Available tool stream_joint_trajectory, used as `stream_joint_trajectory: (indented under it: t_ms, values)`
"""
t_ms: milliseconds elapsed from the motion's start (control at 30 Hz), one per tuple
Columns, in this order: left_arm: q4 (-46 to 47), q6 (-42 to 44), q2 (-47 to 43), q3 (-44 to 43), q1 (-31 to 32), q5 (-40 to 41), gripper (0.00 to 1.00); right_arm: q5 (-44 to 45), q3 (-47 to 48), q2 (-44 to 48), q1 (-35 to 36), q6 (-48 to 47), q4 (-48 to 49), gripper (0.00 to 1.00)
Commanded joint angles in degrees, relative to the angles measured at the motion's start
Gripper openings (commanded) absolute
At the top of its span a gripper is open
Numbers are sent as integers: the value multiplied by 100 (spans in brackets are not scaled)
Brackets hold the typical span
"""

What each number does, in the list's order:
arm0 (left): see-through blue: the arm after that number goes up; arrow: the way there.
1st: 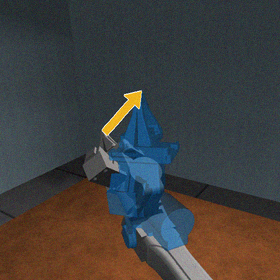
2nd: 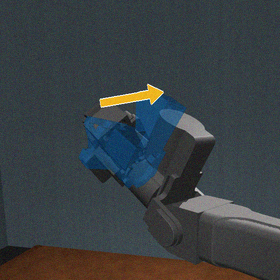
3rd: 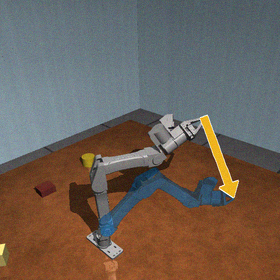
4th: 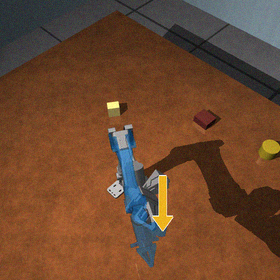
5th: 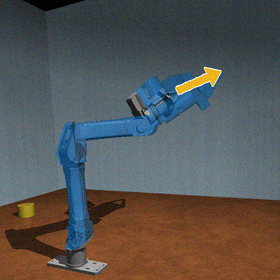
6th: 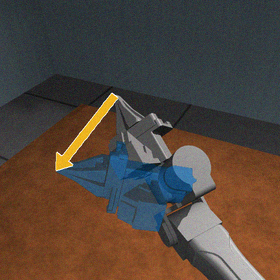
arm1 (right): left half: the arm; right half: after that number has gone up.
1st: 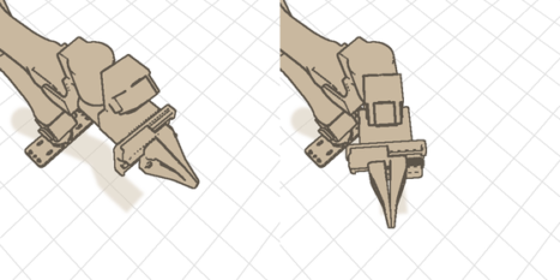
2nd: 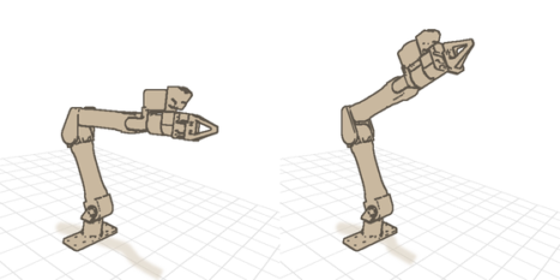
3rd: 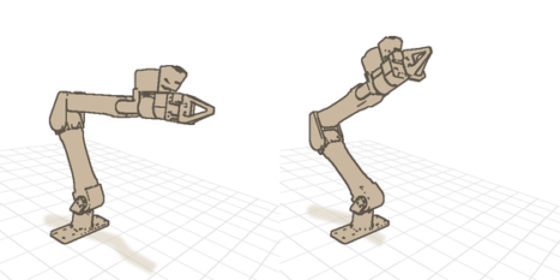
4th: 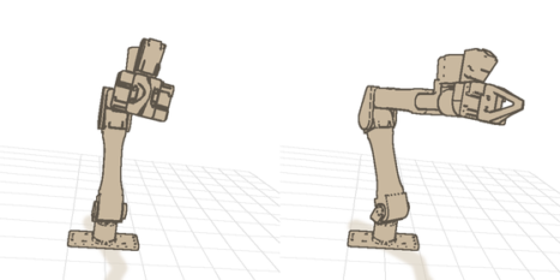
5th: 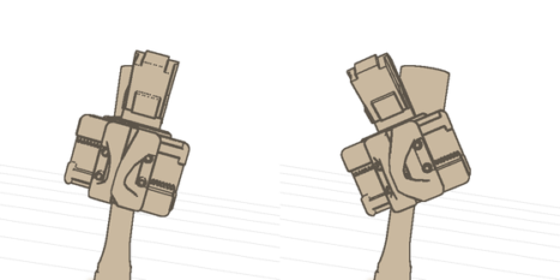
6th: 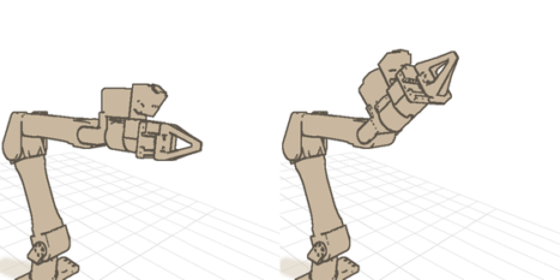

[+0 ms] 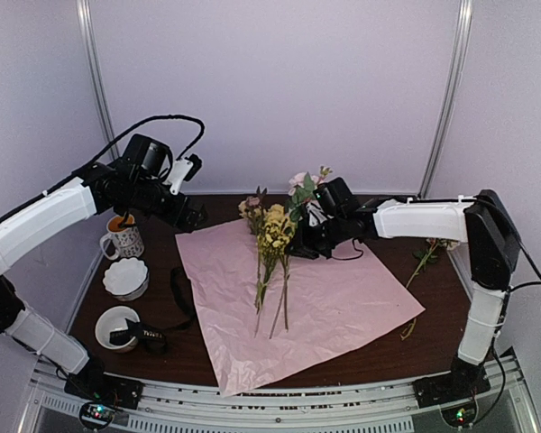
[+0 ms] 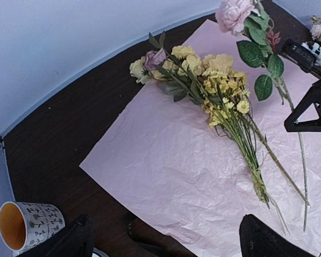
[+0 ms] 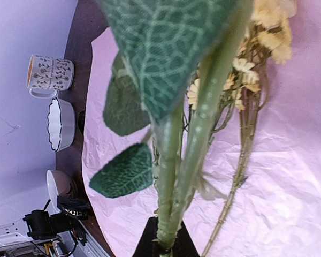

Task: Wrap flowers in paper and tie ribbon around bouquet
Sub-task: Place the fake flower at the center of the board, then pick up the fake flower from the center of the board.

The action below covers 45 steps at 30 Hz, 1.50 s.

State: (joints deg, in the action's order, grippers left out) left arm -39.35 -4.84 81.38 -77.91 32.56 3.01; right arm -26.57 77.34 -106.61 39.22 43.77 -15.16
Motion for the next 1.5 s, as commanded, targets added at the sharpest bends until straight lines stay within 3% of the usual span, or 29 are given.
stream_joint_trajectory:
  t_ms: [0,100,267,367,467,567,733,833,933,1100,1333,1467]
  values:
    - [91,137,-149,127,-70,-127,98,-562,701,-377,16,356,-9,2]
    - [82,123,-202,119,-70,-275,98,-238,1085,-682,-40,58,-672,8]
    - [80,140,-339,159,-78,-243,98,292,1856,-1079,-63,-807,-2114,40]
    - [80,154,-343,179,-75,-259,98,956,2091,-864,-136,-1255,-2824,49]
    - [80,157,-339,178,-80,-295,98,1636,2109,-353,-408,-1552,-3283,50]
    - [80,159,-335,182,-78,-311,98,2586,1841,277,-766,-1777,-3681,53]
    - [73,158,-317,188,-74,-348,98,4292,562,1202,-1807,-2058,-3713,71]
    - [69,182,-280,197,-79,-304,98,4530,137,1213,-2652,-2189,-3735,86]
    - [48,195,-202,197,-74,-282,98,4440,-63,1007,-3286,-2269,-3448,95]
    - [27,220,-130,188,-79,-249,98,4002,95,261,-3915,-2257,-3250,96]
    - [-2,240,-45,180,-74,-235,98,3552,518,-595,-4004,-2309,-3406,80]
    - [-8,247,-61,180,-78,-203,98,3153,332,-686,-4029,-2268,-3271,66]
